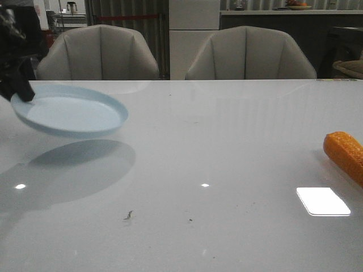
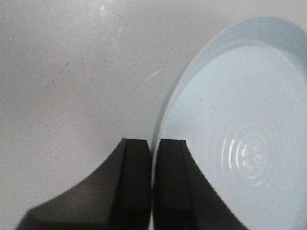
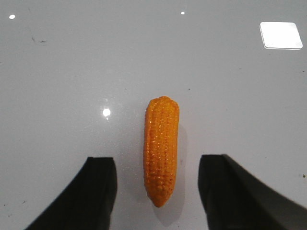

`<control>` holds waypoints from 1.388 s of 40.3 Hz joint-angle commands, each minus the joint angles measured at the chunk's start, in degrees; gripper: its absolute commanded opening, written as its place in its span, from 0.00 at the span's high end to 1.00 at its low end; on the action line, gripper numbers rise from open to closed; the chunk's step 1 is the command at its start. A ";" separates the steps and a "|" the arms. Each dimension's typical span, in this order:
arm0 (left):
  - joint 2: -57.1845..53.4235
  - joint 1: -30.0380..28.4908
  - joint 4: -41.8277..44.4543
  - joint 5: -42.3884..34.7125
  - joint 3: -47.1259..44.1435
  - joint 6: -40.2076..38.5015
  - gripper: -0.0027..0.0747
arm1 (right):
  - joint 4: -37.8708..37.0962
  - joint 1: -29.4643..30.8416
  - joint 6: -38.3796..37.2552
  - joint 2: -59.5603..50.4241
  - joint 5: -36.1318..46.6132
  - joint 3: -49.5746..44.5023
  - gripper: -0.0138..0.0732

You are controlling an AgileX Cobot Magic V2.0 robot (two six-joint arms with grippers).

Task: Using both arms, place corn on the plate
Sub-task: 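Grasp the rim of the light blue plate with the left gripper, then slide the plate with the left gripper toward the table center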

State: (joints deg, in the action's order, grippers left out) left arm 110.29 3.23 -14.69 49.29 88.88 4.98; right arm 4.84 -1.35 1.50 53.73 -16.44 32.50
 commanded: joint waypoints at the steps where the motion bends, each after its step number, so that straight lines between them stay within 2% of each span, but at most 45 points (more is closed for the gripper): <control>1: -3.18 2.45 -3.36 2.23 6.28 -0.41 0.83 | -0.38 0.23 0.08 -0.29 3.90 1.93 0.28; 10: -3.07 9.65 -8.60 2.66 8.05 -0.41 0.83 | -0.38 0.23 0.08 -0.29 3.90 1.93 0.28; 23: 0.95 21.89 -9.03 -1.00 8.05 -0.41 0.83 | -0.38 0.23 0.08 -0.29 3.57 1.93 0.28; 31: 4.75 25.23 -8.81 -1.03 8.05 -0.41 0.83 | -0.38 0.23 0.08 -0.29 2.70 1.93 0.28; 40: 7.30 25.70 -5.25 -0.88 8.05 -0.41 0.82 | -0.38 0.23 0.08 -0.29 1.24 1.93 0.28; 44: 8.63 25.70 -4.13 0.43 8.05 -0.41 0.77 | -0.38 0.23 0.08 -0.29 1.05 1.93 0.28; 53: 10.11 25.74 -3.38 1.31 8.05 -0.41 0.51 | -0.38 0.23 0.08 -0.29 1.34 1.93 0.28; 56: 10.11 25.74 -2.42 1.23 8.73 -0.41 0.47 | -0.38 0.23 0.08 -0.29 1.40 1.93 0.28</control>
State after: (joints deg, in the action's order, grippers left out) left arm 124.02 28.56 -17.06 51.26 95.17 4.98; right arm 4.84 -1.35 1.50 53.73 -18.90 32.50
